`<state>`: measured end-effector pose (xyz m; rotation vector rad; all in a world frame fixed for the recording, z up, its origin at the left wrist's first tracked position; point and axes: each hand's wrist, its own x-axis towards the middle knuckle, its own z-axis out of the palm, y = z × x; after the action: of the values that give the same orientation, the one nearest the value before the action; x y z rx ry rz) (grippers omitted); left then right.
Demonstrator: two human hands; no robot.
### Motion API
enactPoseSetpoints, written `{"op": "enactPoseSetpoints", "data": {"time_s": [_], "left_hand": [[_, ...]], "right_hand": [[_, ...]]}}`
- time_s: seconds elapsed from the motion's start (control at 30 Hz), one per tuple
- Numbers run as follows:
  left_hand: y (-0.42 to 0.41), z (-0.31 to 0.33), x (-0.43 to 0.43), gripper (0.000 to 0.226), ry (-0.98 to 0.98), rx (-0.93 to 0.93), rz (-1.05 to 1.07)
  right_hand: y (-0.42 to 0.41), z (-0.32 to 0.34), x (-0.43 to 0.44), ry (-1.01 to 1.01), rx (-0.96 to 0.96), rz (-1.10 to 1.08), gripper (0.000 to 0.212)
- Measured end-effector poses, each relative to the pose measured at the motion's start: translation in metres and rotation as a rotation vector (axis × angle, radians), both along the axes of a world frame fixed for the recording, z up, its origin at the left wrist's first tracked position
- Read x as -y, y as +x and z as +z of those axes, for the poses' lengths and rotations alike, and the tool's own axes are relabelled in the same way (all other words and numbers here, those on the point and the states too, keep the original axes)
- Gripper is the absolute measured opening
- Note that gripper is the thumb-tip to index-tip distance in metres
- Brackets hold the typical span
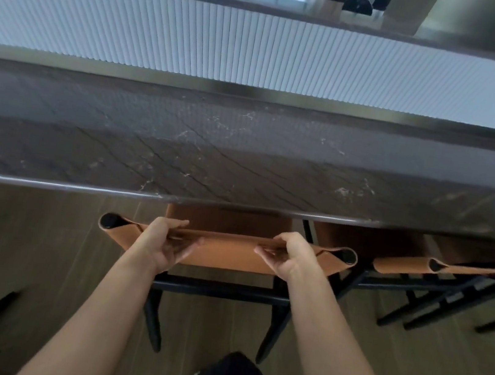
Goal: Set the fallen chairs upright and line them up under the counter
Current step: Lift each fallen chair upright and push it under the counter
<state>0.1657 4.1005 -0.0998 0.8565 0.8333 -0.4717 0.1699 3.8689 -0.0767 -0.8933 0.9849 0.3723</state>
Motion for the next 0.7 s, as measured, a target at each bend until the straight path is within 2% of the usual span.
{"op": "enactPoseSetpoints", "data": {"time_s": [0.1, 0.17, 0.33, 0.5, 0.7], "left_hand": [[0.0, 0.002, 0.0, 0.06, 0.028, -0.006, 0.02], [-0.003, 0.004, 0.0, 0.068, 0.017, -0.011, 0.018], [-0.006, 0.006, -0.002, 0.048, -0.025, 0.003, -0.012], [-0.002, 0.016, 0.0, 0.013, -0.003, 0.047, -0.058], [-0.019, -0.004, 0.005, 0.011, -0.027, 0.082, -0.01]], "right_hand": [[0.001, 0.0, -0.001, 0.015, -0.006, -0.014, 0.004], [0.0, -0.002, 0.0, 0.035, -0.014, -0.028, 0.005], [-0.002, -0.005, -0.001, -0.001, -0.018, -0.027, 0.007], [-0.002, -0.003, -0.003, -0.058, 0.053, -0.061, 0.011], [-0.014, -0.022, -0.006, -0.127, 0.095, -0.095, 0.018]]}}
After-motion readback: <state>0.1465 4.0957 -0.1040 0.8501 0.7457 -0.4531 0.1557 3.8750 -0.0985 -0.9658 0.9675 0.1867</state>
